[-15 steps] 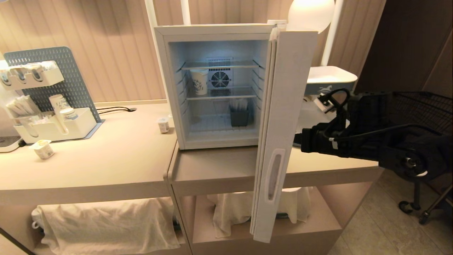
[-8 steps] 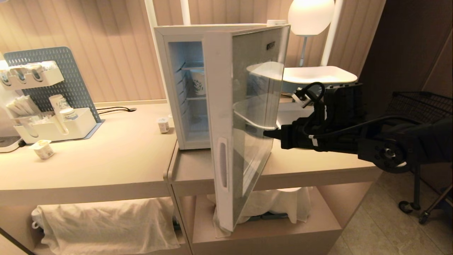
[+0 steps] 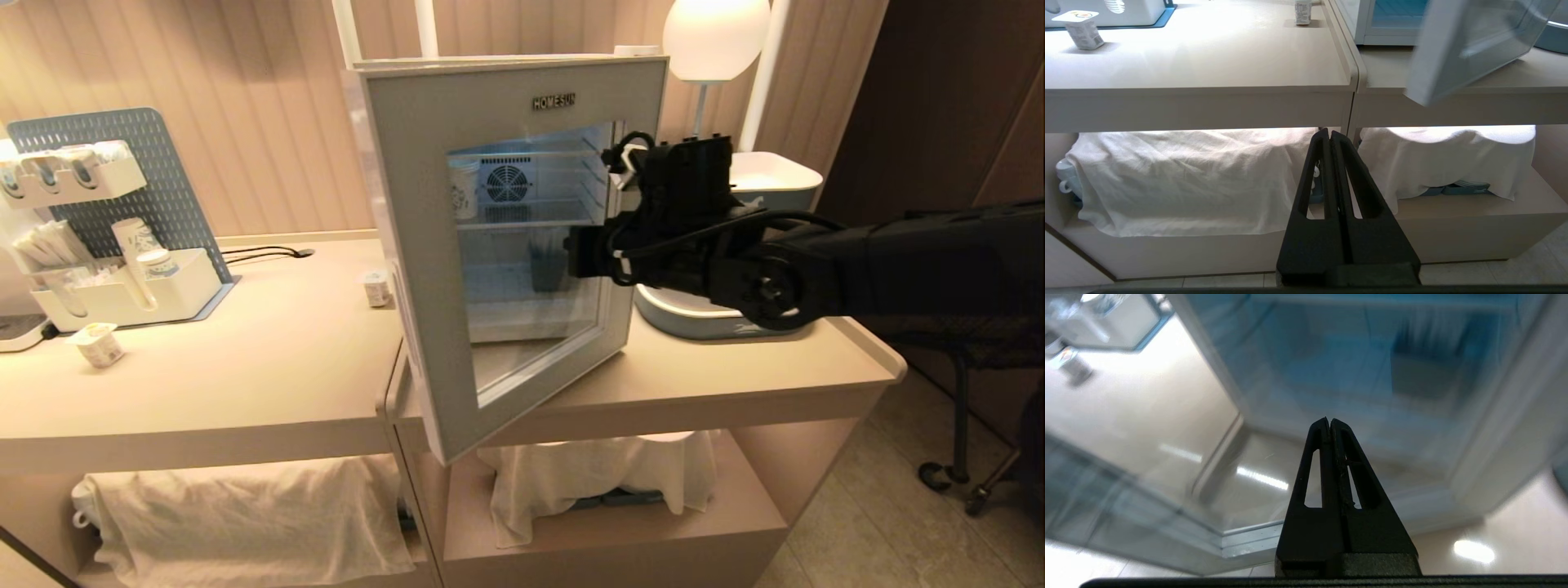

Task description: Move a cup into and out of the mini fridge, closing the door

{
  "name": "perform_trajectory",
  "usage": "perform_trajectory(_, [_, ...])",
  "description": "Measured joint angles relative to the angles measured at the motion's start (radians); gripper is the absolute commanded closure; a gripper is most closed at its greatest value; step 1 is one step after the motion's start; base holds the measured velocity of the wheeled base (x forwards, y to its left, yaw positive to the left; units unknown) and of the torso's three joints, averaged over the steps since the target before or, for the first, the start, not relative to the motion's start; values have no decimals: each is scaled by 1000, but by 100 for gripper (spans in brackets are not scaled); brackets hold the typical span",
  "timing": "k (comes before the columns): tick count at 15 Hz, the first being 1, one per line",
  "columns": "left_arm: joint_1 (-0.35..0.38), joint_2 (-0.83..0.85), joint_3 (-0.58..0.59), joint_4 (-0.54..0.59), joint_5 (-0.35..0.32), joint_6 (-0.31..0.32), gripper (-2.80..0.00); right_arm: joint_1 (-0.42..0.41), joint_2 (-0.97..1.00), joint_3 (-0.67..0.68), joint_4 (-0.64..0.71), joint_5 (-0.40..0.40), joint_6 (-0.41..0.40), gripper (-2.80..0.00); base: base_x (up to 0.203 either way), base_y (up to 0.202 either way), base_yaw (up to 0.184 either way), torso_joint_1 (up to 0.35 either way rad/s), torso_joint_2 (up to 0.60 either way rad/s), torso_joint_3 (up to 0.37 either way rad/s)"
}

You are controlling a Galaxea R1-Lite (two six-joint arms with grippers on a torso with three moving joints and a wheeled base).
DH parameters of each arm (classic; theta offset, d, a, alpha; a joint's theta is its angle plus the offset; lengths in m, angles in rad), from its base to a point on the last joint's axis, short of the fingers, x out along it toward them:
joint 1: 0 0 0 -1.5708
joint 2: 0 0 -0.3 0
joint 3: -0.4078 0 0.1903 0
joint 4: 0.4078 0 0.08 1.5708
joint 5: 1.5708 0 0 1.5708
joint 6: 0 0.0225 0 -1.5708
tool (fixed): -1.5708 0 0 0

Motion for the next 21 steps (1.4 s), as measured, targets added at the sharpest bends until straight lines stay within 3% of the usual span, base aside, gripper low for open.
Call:
perform_trajectory(2, [-1, 0, 0, 0, 0, 0, 0, 34, 102, -161, 29, -123, -22, 0, 0, 0, 0, 0, 0, 0])
perform_trajectory(4, [0, 0, 0, -1, 0, 0, 0, 63, 195, -250, 35, -232, -105, 0, 0, 0, 0, 0, 0, 0])
perform_trajectory(6, [0, 0, 0, -1, 0, 0, 0, 80, 261, -278, -10, -261, -156, 0, 0, 0, 0, 0, 0, 0])
perform_trajectory(12, [0, 0, 0, -1, 0, 0, 0, 47, 317, -272, -65, -296, -136, 0, 0, 0, 0, 0, 0, 0])
perform_trajectory(15, [0, 0, 0, -1, 0, 0, 0, 15, 210, -132, -79, -299, -96, 0, 0, 0, 0, 0, 0, 0])
perform_trajectory(21, [0, 0, 0, -1, 0, 0, 0, -131, -213, 372, -202, -352, -91, 0, 0, 0, 0, 0, 0, 0])
